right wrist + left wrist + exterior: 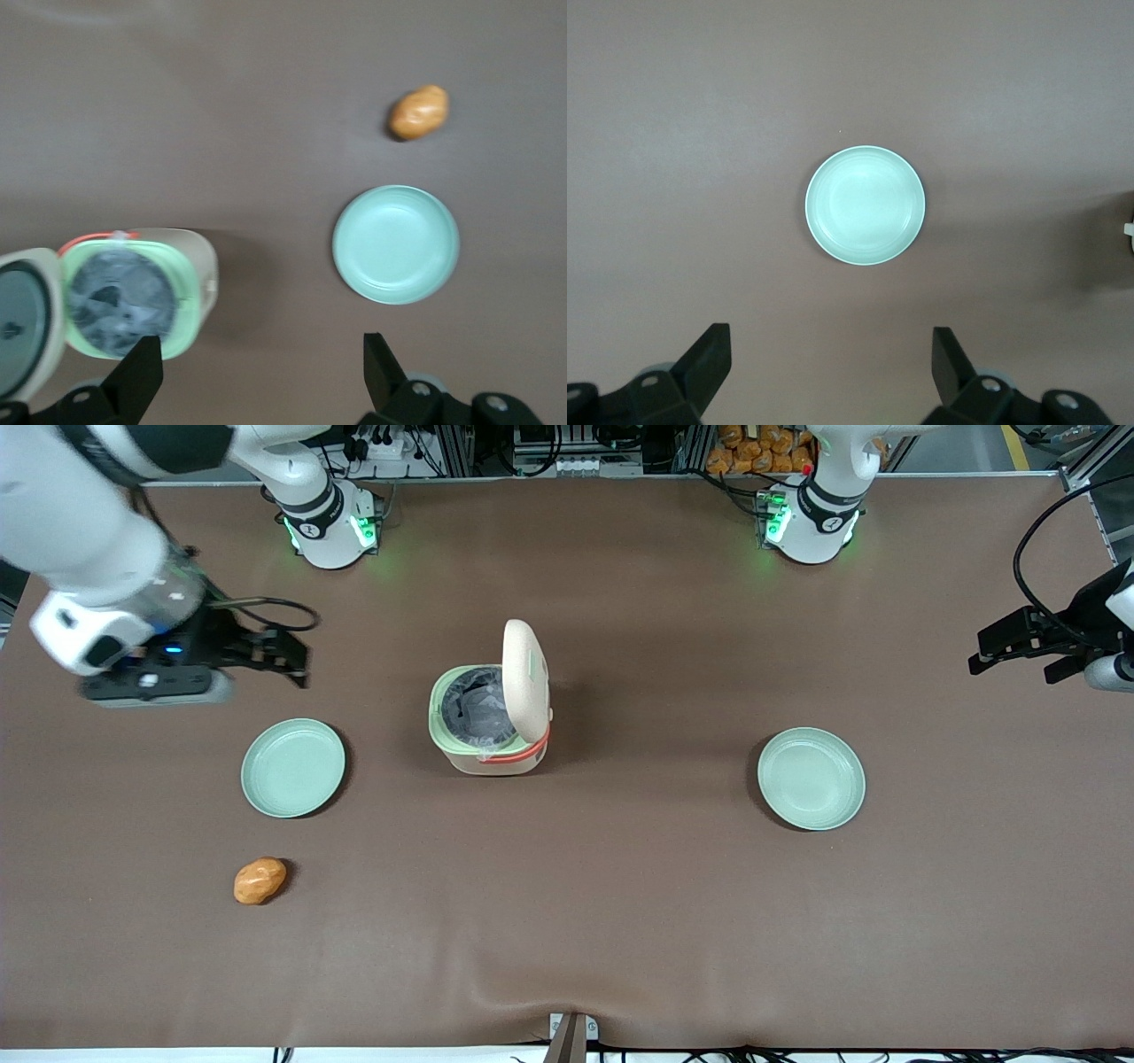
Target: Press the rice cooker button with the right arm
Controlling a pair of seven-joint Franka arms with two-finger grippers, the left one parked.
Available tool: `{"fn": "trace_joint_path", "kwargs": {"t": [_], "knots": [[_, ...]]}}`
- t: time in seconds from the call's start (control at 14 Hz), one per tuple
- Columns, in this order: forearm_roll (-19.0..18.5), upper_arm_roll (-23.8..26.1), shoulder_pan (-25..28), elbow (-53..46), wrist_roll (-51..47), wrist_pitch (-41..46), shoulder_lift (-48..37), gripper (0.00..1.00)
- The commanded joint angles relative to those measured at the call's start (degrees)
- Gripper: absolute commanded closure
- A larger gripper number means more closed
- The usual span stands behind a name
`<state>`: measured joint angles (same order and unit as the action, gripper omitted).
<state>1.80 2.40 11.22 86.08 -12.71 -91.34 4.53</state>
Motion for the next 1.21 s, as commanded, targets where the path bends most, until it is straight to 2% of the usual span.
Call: {"fn": "trace_joint_path", "kwargs": {"t": [0.0, 0.29, 0.43, 1.14], "knots": [[-0.75, -4.57, -1.73, 0.40, 6.26, 3.00, -1.36, 0.00], [0.22, -9.77, -1.90, 0.84, 12.26, 6.95, -2.15, 0.00], [1.44, -10.05, -1.82, 0.84, 13.59, 7.40, -2.24, 0.00], [1.27, -10.22, -2.87, 0.58, 13.07, 12.15, -2.24, 0.00]]}}
